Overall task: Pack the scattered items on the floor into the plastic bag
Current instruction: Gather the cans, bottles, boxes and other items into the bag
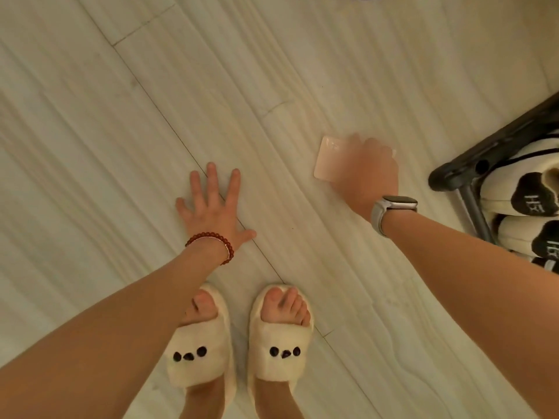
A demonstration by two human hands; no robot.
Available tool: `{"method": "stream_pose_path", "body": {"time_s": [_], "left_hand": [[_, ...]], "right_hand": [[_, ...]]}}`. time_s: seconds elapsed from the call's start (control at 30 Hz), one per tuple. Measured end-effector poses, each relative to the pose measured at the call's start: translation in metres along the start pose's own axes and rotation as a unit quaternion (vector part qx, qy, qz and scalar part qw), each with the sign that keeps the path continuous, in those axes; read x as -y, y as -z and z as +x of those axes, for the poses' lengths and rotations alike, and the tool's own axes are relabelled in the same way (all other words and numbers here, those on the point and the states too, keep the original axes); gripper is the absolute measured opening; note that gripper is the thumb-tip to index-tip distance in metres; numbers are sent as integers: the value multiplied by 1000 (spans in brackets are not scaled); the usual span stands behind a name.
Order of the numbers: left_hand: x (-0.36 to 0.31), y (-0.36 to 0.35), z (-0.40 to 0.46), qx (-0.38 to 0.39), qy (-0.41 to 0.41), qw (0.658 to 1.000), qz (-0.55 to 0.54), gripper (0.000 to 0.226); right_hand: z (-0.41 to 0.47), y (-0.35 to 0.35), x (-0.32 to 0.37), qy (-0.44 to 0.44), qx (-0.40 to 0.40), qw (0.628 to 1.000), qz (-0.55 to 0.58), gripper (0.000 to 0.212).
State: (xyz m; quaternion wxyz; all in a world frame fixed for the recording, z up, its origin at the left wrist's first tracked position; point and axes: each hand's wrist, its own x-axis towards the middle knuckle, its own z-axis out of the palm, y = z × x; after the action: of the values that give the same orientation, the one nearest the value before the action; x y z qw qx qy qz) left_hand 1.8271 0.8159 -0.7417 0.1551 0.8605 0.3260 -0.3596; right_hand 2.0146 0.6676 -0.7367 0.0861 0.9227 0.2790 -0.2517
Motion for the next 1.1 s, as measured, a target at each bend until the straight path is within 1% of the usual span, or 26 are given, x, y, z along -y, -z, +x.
{"method": "stream_pose_path", "body": {"time_s": [0.07, 0.17, 0.23, 0.27, 0.33, 0.37, 0.43, 0.5, 0.53, 0.6, 0.73, 0.8, 0.9, 1.0, 1.1], "left_hand": [[5, 8, 1, 18, -14, 1000, -7, 108], [14, 26, -2, 53, -36, 997, -52, 96], [22, 39, -11, 54, -24, 991, -122, 86], [25, 45, -19, 47, -9, 985, -163, 81], [33, 58, -40, 35, 23, 968, -246, 71], [38, 65, -54, 28, 35, 959, -279, 66], [48, 81, -87, 10, 57, 942, -330, 57], [59, 99, -127, -9, 76, 930, -360, 50], [65, 110, -150, -20, 85, 926, -368, 47], [79, 134, -198, -50, 112, 913, -389, 43], [119, 193, -304, -136, 179, 858, -461, 36], [145, 220, -353, -175, 207, 836, -476, 35], [189, 250, -422, -199, 254, 801, -504, 34], [234, 267, -485, -225, 302, 747, -547, 34], [281, 262, -539, -262, 352, 685, -581, 33]], "right_hand": [[0, 6, 4, -5, 9, 1000, -13, 72], [-11, 13, 18, -5, 38, 999, -17, 50], [-22, 23, 25, 36, 34, 998, -42, 32], [-28, 32, 28, 61, 30, 996, -57, 27], [-43, 53, 31, 89, 24, 994, -52, 23], [-54, 66, 35, 78, 20, 997, -18, 23], [-82, 96, 51, 15, 20, 991, 130, 24], [-118, 127, 74, -37, 18, 957, 286, 24], [-137, 144, 85, -47, 22, 940, 337, 25], [-174, 180, 110, -42, 37, 916, 396, 24], [-247, 258, 166, -1, 75, 897, 436, 19], [-284, 298, 199, 39, 101, 898, 426, 19], [-339, 358, 252, 119, 132, 911, 372, 22], [-389, 406, 306, 187, 142, 920, 314, 24], [-429, 430, 363, 241, 142, 918, 280, 23]]}}
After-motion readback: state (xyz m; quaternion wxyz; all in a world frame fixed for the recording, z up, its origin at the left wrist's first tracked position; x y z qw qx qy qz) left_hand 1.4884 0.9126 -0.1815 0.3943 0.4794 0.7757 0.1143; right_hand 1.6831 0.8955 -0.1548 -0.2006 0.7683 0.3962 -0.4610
